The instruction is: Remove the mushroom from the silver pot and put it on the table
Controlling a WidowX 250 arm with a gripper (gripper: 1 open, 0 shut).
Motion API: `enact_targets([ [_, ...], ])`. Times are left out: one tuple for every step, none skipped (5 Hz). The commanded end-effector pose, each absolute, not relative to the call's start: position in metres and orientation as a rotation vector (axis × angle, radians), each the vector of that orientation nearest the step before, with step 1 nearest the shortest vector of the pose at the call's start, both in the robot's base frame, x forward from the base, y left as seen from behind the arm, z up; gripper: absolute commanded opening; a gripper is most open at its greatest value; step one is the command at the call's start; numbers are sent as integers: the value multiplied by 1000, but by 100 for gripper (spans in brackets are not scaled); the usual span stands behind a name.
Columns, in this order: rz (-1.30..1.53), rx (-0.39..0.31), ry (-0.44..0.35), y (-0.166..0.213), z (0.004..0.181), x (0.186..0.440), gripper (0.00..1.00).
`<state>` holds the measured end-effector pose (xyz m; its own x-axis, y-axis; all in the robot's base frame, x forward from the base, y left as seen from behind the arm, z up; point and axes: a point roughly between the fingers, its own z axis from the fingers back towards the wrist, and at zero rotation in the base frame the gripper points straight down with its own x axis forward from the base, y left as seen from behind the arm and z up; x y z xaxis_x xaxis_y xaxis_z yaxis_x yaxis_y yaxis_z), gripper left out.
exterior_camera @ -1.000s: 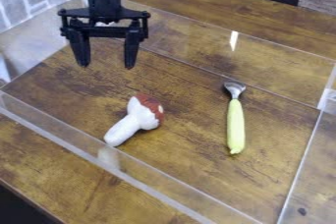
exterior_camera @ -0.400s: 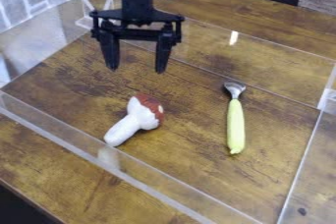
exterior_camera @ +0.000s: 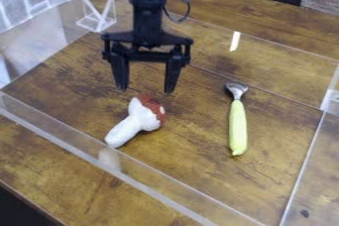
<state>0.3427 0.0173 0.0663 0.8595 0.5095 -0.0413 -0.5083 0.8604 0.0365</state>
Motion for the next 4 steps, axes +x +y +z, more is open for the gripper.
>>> enact_targets([
  [515, 30, 17, 15, 64, 352, 100],
  [515, 39, 23, -1, 48, 356, 100],
  [506, 42, 21, -15, 46, 361, 0],
  [534, 51, 22, -11, 44, 358, 0],
])
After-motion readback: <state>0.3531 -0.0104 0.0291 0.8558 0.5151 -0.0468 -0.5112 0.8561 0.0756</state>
